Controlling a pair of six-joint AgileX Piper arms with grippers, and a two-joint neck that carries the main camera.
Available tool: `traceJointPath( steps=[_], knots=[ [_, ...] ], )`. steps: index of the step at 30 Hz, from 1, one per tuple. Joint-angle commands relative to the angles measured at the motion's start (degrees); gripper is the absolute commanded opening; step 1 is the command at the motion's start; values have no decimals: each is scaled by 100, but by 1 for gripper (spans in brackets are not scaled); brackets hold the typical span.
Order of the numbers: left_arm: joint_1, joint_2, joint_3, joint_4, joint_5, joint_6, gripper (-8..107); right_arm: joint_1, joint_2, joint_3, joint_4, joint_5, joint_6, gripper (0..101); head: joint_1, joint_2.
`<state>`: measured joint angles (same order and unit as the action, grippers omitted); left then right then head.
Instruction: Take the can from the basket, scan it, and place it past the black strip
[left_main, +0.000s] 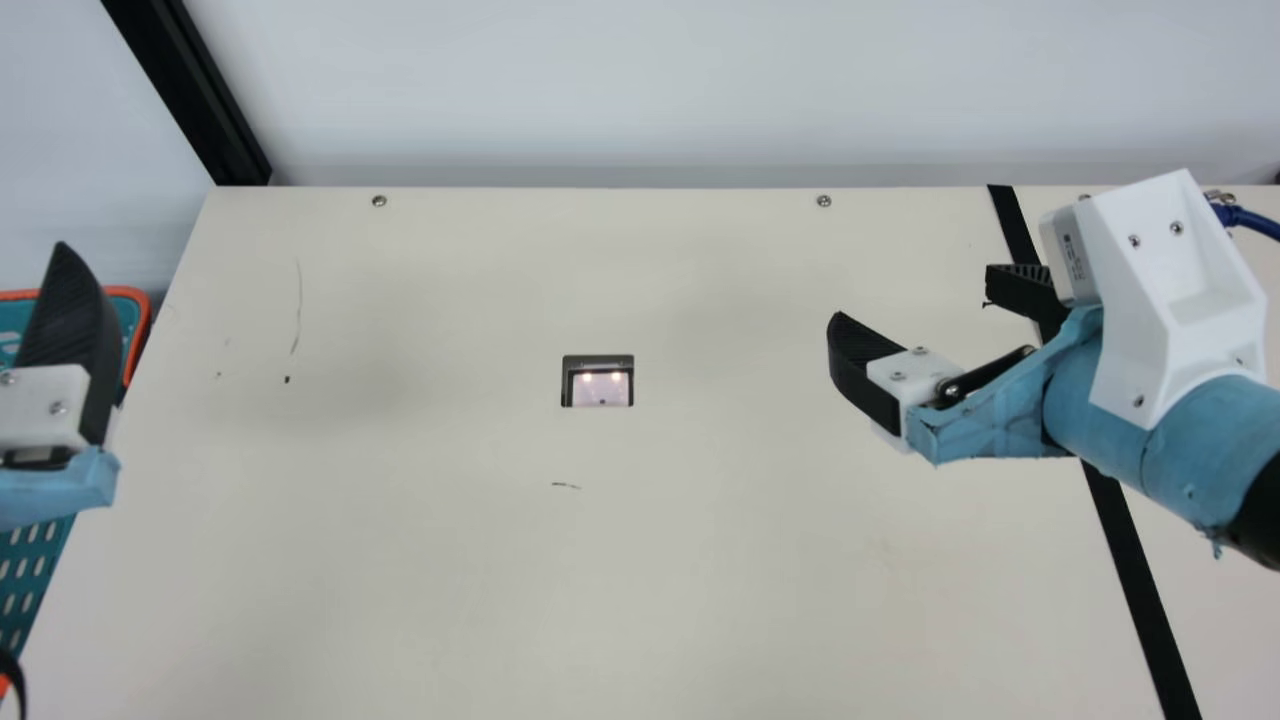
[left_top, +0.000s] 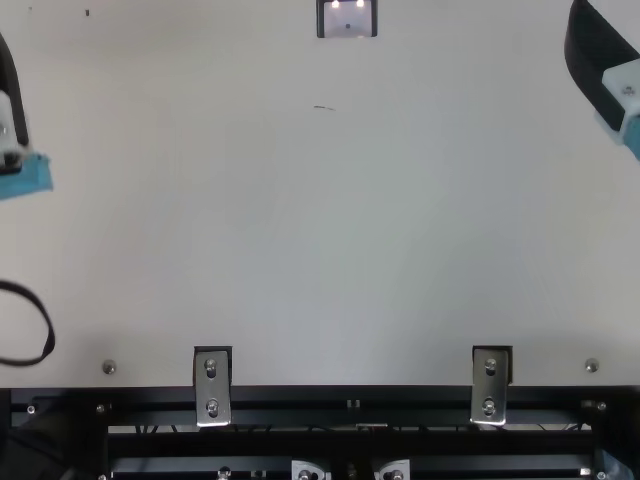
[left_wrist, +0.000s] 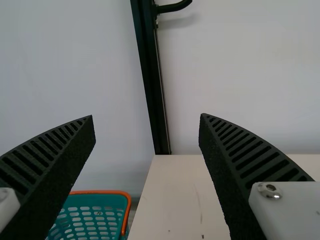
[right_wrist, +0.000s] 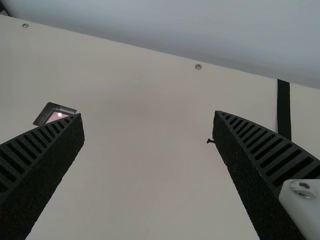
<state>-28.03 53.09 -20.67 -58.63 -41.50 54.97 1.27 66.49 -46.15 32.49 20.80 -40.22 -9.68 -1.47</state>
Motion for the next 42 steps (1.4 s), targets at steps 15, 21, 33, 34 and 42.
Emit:
traceJointPath(
  steps=[15, 21, 33, 34, 42],
  knots=[
    [369, 2091, -1618, 553, -377, -1076, 90, 0, 0, 0, 0, 0, 0, 101, 3, 49],
    [308, 2707, -2156, 299, -374, -1312, 90, 0, 0, 0, 0, 0, 0, 101, 3, 49],
    [251, 3827, -3088, 243, -582, -1732, 90, 0, 0, 0, 0, 0, 0, 101, 3, 49],
    [251, 3909, -3157, 265, -595, -1754, 90, 0, 0, 0, 0, 0, 0, 101, 3, 49],
    [261, 4197, -3424, 223, -562, -1713, 90, 0, 0, 0, 0, 0, 0, 101, 3, 49]
  ],
)
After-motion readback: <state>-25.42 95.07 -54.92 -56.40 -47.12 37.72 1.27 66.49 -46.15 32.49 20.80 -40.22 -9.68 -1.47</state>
